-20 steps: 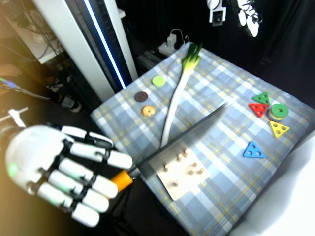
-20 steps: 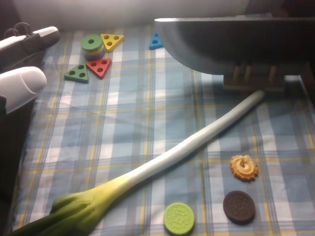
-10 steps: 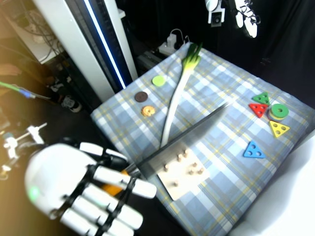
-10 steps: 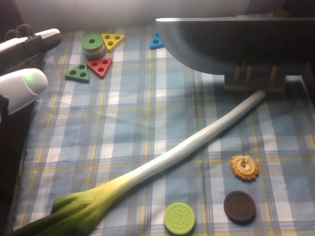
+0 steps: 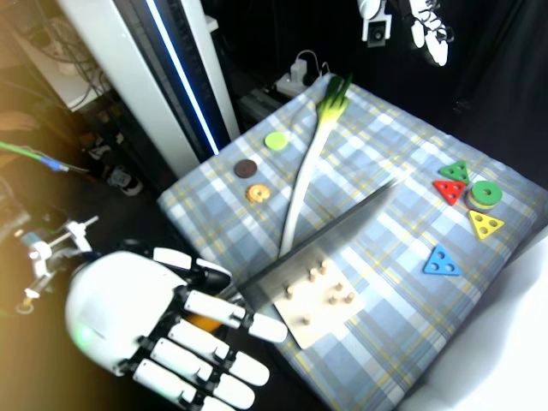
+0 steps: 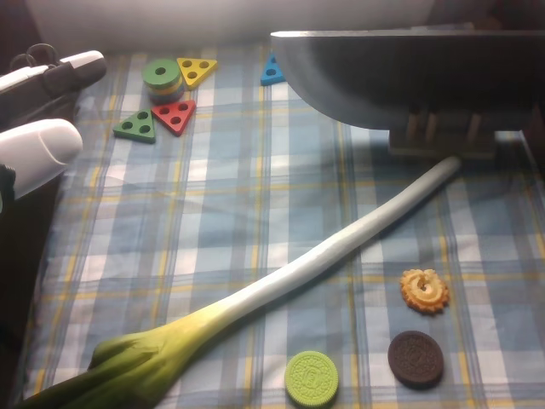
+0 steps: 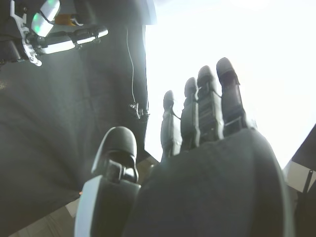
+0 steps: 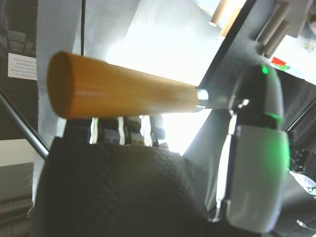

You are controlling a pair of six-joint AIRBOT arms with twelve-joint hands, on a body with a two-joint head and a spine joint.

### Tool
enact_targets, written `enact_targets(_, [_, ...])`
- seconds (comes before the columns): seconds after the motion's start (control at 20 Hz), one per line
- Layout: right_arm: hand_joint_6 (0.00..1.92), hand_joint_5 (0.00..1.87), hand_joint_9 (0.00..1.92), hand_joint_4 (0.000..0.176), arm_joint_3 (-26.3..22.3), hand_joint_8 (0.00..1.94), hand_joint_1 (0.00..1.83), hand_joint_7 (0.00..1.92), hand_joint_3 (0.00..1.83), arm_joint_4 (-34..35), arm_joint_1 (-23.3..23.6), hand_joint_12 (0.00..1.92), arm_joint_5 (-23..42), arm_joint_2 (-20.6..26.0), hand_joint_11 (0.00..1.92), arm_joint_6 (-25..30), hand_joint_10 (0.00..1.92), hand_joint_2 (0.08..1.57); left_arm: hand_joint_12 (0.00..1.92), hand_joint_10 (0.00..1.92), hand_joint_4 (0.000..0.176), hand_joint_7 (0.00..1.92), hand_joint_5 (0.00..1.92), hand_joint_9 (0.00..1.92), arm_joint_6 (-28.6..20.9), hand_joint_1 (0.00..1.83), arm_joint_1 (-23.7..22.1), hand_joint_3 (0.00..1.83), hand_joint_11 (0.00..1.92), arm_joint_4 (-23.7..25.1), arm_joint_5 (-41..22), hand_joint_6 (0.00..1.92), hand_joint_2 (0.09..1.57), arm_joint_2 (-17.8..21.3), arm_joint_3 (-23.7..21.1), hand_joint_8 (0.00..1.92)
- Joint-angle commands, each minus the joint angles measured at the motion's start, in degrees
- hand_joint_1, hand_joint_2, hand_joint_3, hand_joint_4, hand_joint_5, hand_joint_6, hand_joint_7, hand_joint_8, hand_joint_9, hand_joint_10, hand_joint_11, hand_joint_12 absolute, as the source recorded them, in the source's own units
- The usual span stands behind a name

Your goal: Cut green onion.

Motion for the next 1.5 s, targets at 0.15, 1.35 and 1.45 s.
enact_targets(0.15, [0.01, 0.59, 0.34, 0.053, 0.66, 0.01, 0.99, 0.53, 0.00, 0.45, 1.43, 0.06, 6.80, 0.13, 0.12, 0.10, 0.01, 1.08, 0.55, 0.00, 0.109, 0.25, 0.27, 0.25, -0.64, 0.00, -0.65, 0.00, 0.00, -0.18, -6.74, 0.00, 1.40, -0.37, 0.29, 0.00])
enact_targets(1.35, [1.92, 0.41, 0.83, 0.117, -0.28, 1.94, 0.10, 0.64, 0.02, 1.29, 4.54, 1.92, 6.35, -0.78, 0.96, -7.58, 1.92, 1.57, 0.57, 0.01, 0.091, 0.26, 0.23, 0.25, -0.89, 0.00, -0.65, 0.00, 0.00, -0.20, -5.95, 0.00, 1.42, -0.68, 0.42, 0.00])
enact_targets(1.45, [1.92, 0.41, 0.95, 0.078, -0.48, 1.94, 0.14, 0.72, 0.04, 1.27, 4.89, 1.92, 6.35, -0.76, 1.11, -7.77, 1.92, 1.57, 0.56, 0.00, 0.067, 0.26, 0.22, 0.24, -0.89, 0.00, -0.66, 0.00, 0.00, -0.57, -5.85, 0.00, 1.42, -0.94, 0.58, 0.00])
